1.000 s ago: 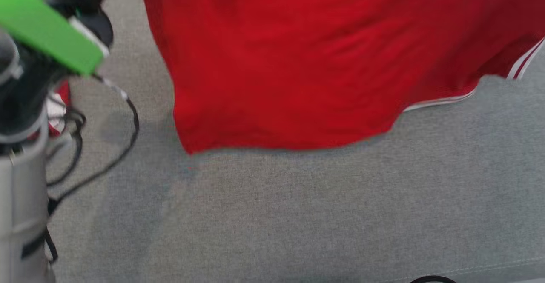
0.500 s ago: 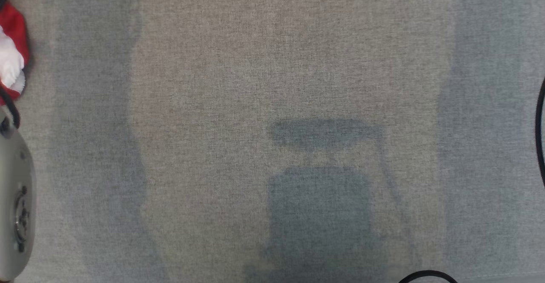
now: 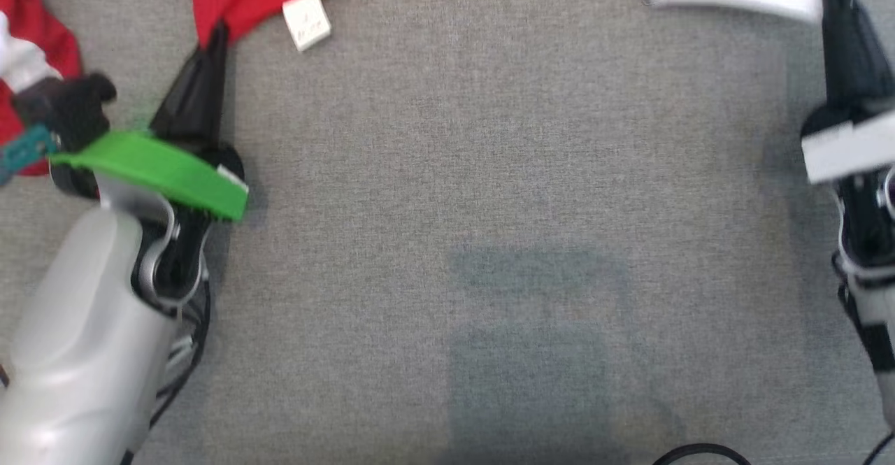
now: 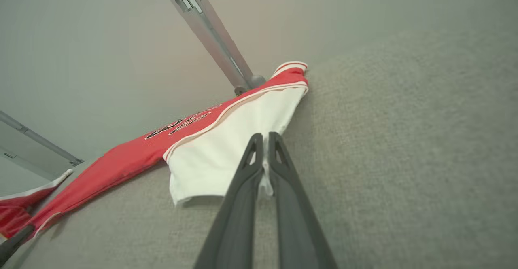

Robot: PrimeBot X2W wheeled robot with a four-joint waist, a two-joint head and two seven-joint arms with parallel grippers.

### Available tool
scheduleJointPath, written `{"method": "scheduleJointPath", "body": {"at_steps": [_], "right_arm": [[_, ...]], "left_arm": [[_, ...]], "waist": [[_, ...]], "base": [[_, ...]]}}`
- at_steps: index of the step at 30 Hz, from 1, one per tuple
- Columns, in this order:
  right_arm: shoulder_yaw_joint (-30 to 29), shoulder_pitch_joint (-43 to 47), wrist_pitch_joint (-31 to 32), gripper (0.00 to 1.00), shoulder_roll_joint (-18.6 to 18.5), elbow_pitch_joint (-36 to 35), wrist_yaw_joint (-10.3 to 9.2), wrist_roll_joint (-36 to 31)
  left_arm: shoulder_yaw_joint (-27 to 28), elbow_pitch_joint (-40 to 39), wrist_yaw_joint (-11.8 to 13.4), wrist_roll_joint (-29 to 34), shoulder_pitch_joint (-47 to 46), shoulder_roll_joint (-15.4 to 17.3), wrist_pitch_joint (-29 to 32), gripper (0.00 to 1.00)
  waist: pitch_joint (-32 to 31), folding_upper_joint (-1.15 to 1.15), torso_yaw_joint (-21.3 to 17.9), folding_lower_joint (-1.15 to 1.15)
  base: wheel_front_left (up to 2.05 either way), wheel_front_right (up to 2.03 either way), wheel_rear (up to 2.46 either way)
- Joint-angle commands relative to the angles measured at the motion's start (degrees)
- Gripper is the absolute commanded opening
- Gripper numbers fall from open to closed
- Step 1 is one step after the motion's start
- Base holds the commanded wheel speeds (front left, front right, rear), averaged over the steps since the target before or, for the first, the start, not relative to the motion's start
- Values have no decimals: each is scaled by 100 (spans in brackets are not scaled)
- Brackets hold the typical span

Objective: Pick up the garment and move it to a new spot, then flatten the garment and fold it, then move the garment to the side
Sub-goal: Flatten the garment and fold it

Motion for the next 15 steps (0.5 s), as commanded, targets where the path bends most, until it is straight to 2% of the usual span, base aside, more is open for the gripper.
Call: {"method": "scheduleJointPath", "body": {"at_steps": [1, 5, 8, 12, 15], "right_arm": [[-102, 336, -108, 0, 1, -141, 1, 124], [-359, 1793, -249, 0, 68, -548, -2, 418], [-458, 2594, -248, 0, 207, -727, -3, 519], [-435, 3551, -81, 0, 352, -940, -3, 807], [-518, 4416, 52, 0, 274, -1143, -3, 998]], "left_arm": [[-38, -30, -9, -141, 395, 65, -74, 0], [-141, -497, -11, -644, 1681, 146, -254, 0], [-230, -798, 26, -729, 2424, 221, -293, 0], [-384, -1261, 374, -760, 3515, 298, -273, 0], [-522, -1856, 743, -853, 4419, 327, -216, 0]], "waist": [[-754, 69, -228, 0], [-1120, 69, -261, 0], [-1446, 69, -266, 0], [-1890, 69, -360, 0], [-2152, 69, -396, 0]], "base": [[0, 0, 0], [0, 0, 0], [0, 0, 0], [0, 0, 0], [0, 0, 0]]}}
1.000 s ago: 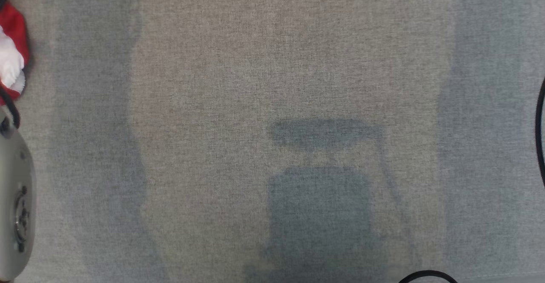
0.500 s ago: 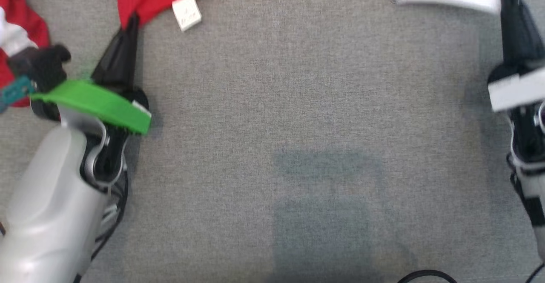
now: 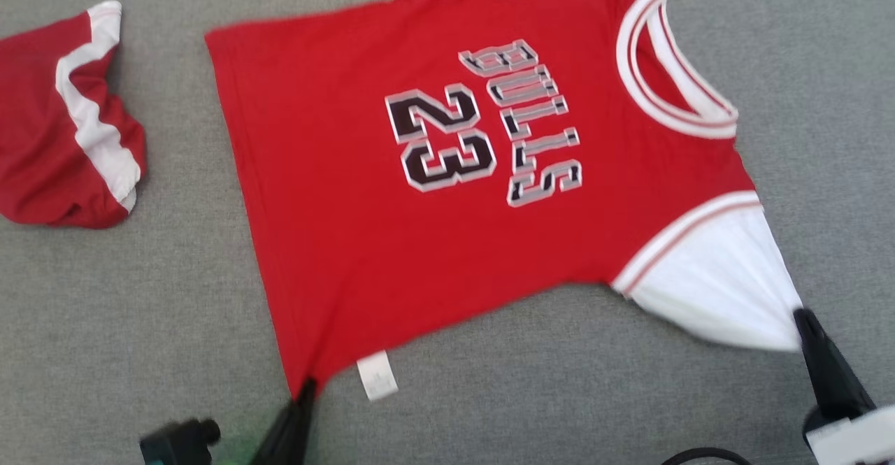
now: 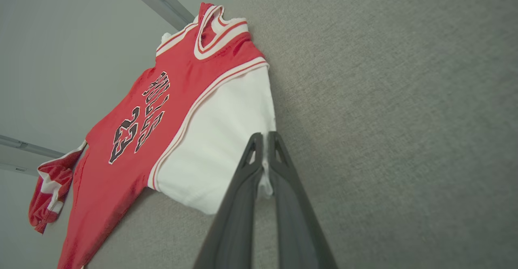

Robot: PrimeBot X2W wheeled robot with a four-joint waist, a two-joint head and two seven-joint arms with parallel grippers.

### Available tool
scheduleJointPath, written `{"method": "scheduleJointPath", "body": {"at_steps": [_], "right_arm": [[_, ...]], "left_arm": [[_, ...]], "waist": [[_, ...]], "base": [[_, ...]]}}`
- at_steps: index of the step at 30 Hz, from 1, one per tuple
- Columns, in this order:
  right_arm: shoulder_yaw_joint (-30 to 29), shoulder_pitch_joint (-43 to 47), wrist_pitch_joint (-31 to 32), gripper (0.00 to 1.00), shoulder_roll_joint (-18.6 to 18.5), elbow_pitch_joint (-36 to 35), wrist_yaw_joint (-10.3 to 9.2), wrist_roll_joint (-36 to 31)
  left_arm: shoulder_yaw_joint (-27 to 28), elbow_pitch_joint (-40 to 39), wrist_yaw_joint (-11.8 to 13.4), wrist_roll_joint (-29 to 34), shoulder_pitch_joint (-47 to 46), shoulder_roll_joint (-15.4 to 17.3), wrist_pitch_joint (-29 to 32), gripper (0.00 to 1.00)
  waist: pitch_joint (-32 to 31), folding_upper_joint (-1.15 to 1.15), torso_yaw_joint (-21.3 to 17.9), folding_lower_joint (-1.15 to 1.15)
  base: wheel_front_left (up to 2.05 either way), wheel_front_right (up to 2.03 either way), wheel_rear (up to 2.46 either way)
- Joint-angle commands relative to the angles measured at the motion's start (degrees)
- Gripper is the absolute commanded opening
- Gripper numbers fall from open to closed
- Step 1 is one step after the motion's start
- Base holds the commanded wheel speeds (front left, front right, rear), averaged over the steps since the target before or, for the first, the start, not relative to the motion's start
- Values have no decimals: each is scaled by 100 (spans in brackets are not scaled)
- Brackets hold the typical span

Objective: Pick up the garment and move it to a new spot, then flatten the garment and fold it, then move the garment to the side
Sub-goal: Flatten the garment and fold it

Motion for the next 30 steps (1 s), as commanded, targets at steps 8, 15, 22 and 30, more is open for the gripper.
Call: {"method": "scheduleJointPath", "body": {"at_steps": [8, 15, 22, 30], "right_arm": [[-634, 1223, 135, 0, -107, -985, -5, 612], [-466, -401, 632, 0, -105, -824, -5, 425], [-125, -2321, 1104, 0, 103, 589, -5, -239], [45, -3537, 1298, 0, 78, 1839, -5, -762]], "left_arm": [[-139, -1946, 775, -56, 1305, 325, 270, 0], [312, -2560, 1180, -679, 562, 404, 1027, 0], [466, -2238, 1498, -1177, -609, 377, 1935, 0], [348, -1079, 1683, -1251, -1632, 70, 2407, 0]], "waist": [[-525, 69, -125, 1], [-267, 69, -139, 1], [-107, 69, 10, 1], [94, 69, 226, 1]], "base": [[0, 0, 0], [0, 0, 0], [0, 0, 0], [0, 0, 0]]}}
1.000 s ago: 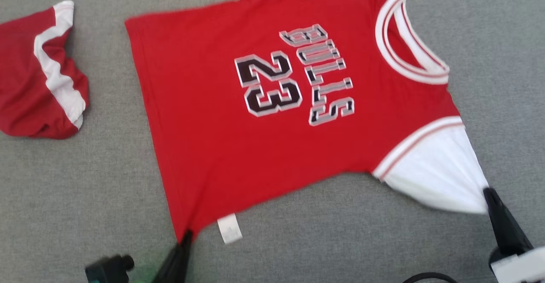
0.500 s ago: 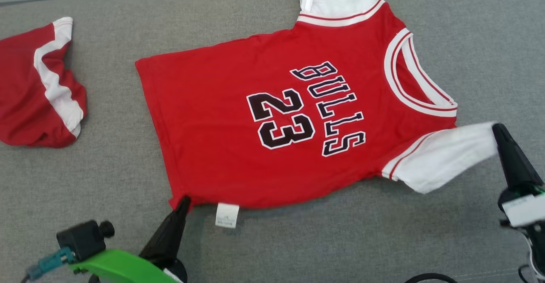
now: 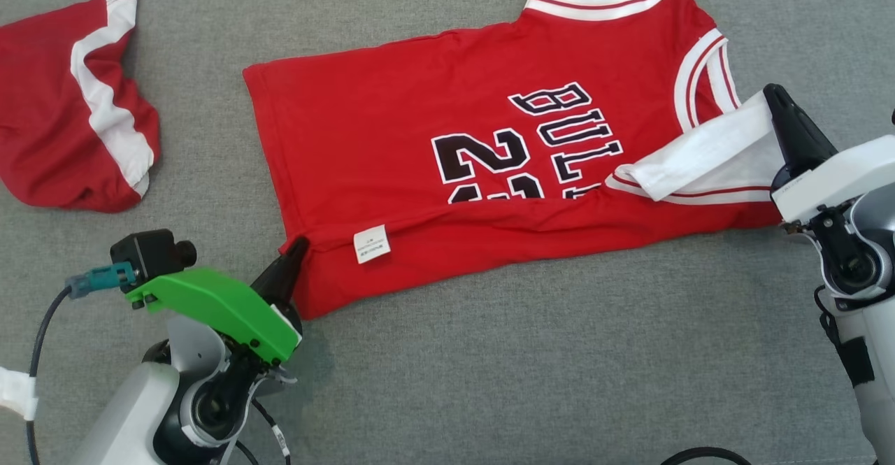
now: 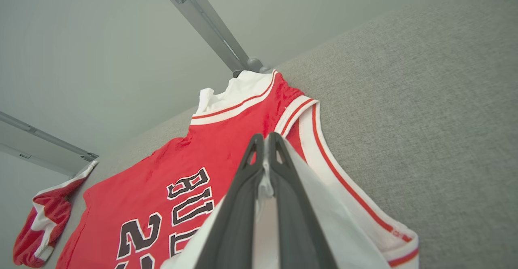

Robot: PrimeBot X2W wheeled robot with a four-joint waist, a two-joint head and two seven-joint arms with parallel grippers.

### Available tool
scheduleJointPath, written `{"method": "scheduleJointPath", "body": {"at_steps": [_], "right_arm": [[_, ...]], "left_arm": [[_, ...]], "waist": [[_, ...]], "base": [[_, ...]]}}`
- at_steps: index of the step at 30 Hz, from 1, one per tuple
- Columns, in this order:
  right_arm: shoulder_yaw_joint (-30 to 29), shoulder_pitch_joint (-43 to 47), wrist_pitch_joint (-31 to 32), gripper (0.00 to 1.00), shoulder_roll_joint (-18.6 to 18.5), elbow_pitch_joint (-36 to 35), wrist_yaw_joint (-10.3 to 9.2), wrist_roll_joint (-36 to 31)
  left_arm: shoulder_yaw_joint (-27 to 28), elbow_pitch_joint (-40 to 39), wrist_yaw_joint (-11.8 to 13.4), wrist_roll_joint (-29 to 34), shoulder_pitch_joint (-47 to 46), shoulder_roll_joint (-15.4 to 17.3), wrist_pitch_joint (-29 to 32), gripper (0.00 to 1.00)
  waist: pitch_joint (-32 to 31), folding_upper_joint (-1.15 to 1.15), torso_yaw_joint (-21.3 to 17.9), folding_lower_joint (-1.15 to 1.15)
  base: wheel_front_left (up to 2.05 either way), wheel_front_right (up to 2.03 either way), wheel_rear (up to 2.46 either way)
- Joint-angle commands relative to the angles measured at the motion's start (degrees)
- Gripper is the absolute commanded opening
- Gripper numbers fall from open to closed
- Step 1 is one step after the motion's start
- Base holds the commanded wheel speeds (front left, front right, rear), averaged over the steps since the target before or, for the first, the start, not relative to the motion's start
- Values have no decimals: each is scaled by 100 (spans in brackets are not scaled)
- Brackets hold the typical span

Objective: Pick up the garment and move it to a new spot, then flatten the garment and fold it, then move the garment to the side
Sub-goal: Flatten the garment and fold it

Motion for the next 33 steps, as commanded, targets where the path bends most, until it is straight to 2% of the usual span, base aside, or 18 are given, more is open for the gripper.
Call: {"method": "scheduleJointPath", "body": {"at_steps": [1, 5, 10, 11, 12, 13, 16, 20, 23, 26, 29, 33], "right_arm": [[59, -180, 42, 0, -39, 148, 1, -111], [255, -565, 88, 0, -42, 577, 0, -300], [481, -877, -207, 2, -102, 906, 0, -583], [520, -915, -316, 100, -113, 937, 0, -624], [565, -938, -397, 100, -107, 959, 0, -651], [609, -941, -482, 100, -118, 957, 0, -680], [772, -776, -799, 100, -319, 713, 0, -857], [914, -298, -1067, 100, -679, 225, 0, -1224], [885, 199, -961, 100, -952, -68, -1, -1623], [896, 600, -639, 100, -1044, -227, 0, -1918], [864, 789, -336, 100, -1122, -256, -2, -2171], [946, 659, -39, 100, -1056, -126, -2, -2522]], "left_arm": [[-30, 200, 17, 79, -215, -41, 25, 0], [-133, 741, -73, 194, -528, -167, 32, 0], [-274, 1088, -203, 342, -736, -201, -19, 0], [-284, 1126, -206, 400, -744, -188, -79, 29], [-301, 1127, -223, 498, -725, -147, -154, 96], [-334, 1094, -228, 629, -674, -78, -237, 100], [-339, 763, -174, 848, -328, 60, -550, 100], [-301, 92, 99, 1206, 219, 389, -939, 100], [-430, -338, 374, 1432, 599, 552, -1011, 100], [-591, -423, 522, 1570, 732, 580, -908, 100], [-775, -224, 435, 1589, 552, 491, -754, 100], [-1028, 341, 367, 1827, 127, 529, -503, 100]], "waist": [[101, 69, 66, 0], [181, 69, 64, 0], [232, 69, 23, 0], [230, 69, 13, 0], [218, 69, -8, 0], [196, 69, -34, 0], [93, 69, -106, 0], [-61, 69, -180, 0], [-102, 69, -204, 0], [-26, 69, -211, 0], [109, 69, -179, 0], [281, 69, -155, 0]], "base": [[0, 0, 0], [0, 0, 0], [0, 0, 0], [0, 0, 0], [0, 0, 0], [0, 0, 0], [0, 0, 0], [0, 0, 0], [0, 0, 0], [0, 0, 0], [0, 0, 0], [0, 0, 0]]}}
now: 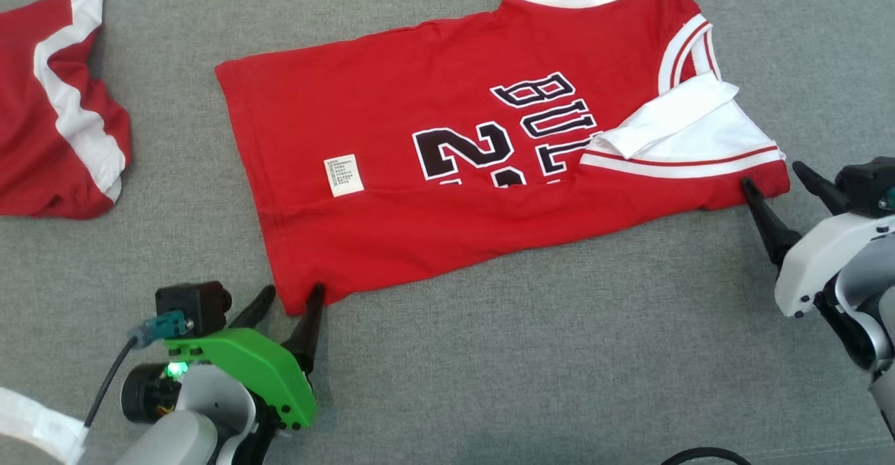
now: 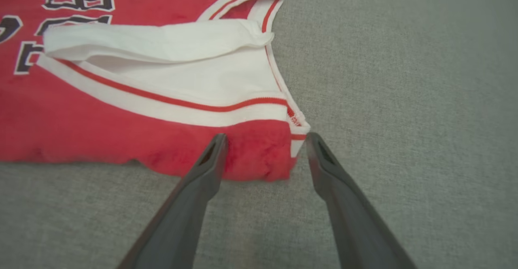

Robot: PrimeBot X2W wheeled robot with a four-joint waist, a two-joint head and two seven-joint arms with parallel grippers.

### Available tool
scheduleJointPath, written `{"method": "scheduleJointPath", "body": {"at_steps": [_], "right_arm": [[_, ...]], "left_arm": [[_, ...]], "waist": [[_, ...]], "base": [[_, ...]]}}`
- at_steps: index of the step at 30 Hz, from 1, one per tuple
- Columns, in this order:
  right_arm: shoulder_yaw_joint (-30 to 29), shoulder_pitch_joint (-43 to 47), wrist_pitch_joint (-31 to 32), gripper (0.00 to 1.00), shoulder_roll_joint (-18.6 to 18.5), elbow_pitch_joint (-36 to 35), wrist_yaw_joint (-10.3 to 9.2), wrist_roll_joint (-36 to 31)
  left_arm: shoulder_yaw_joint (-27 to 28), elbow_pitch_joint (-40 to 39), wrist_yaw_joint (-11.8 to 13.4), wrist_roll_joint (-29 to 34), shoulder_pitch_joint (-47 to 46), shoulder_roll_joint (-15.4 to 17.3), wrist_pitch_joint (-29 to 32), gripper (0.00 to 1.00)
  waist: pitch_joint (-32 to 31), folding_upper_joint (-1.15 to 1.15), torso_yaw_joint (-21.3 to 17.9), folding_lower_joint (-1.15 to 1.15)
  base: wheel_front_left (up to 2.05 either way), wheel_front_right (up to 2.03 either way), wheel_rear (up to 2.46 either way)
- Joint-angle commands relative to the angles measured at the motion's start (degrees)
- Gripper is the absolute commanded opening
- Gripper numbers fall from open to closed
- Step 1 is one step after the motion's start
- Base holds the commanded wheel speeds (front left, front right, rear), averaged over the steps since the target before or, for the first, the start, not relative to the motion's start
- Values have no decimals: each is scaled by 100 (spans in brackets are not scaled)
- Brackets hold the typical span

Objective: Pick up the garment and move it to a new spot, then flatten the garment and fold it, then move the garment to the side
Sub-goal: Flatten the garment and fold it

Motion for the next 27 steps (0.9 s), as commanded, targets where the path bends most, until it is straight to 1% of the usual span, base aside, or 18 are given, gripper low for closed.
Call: {"method": "scheduleJointPath", "body": {"at_steps": [1, 5, 6, 7, 8, 9, 10, 11, 12, 14, 18, 22, 25, 27], "right_arm": [[69, -164, 143, 100, 43, 84, -3, -133], [241, -339, 502, 100, 138, 356, -2, -178], [241, -339, 502, 100, 138, 356, -2, -178], [298, -382, 580, 100, 143, 429, -2, -179], [370, -396, 659, 100, 160, 492, -2, -118], [433, -402, 739, 84, 193, 544, 0, -18], [466, -431, 767, 37, 225, 570, 1, 67], [471, -464, 802, 0, 229, 603, 2, 152], [507, -472, 845, 0, 191, 644, 1, 219], [503, -486, 901, 0, 129, 718, 0, 385], [514, -462, 1129, 0, -79, 775, -6, 757], [594, -329, 1566, 0, -475, 502, -7, 1203], [601, -138, 1933, 0, -894, 126, -8, 1567], [535, 90, 2187, 0, -1135, -157, -12, 1806]], "left_arm": [[-86, 230, -55, 89, -221, -9, 100, 100], [-285, 593, -294, -11, -425, -193, 334, 100], [-285, 593, -294, -11, -425, -193, 334, 100], [-331, 683, -355, -47, -456, -229, 378, 88], [-382, 758, -418, -65, -465, -271, 423, 42], [-432, 814, -498, -94, -472, -307, 452, 0], [-533, 860, -619, -133, -466, -325, 542, 0], [-594, 885, -721, -181, -457, -354, 580, 0], [-586, 911, -786, -225, -452, -380, 566, 0], [-566, 960, -911, -296, -467, -333, 614, 0], [-470, 904, -1132, -475, -463, -135, 733, 0], [-342, 587, -1352, -688, -373, 301, 952, 0], [-237, 231, -1387, -818, -203, 665, 1095, 0], [-184, -46, -1333, -887, -25, 857, 1139, 0]], "waist": [[153, 69, 38, 0], [210, 69, 69, 0], [210, 69, 69, 0], [213, 69, 75, 0], [201, 69, 83, 0], [190, 69, 91, 0], [174, 69, 94, 0], [159, 69, 100, 0], [135, 69, 111, 0], [66, 69, 127, 0], [-111, 69, 154, 0], [-279, 69, 146, 0], [-371, 69, 119, 0], [-401, 69, 96, 0]], "base": [[0, 0, 0], [0, 0, 0], [0, 0, 0], [0, 0, 0], [0, 0, 0], [0, 0, 0], [0, 0, 0], [0, 0, 0], [0, 0, 0], [0, 0, 0], [0, 0, 0], [0, 0, 0], [0, 0, 0], [0, 0, 0]]}}
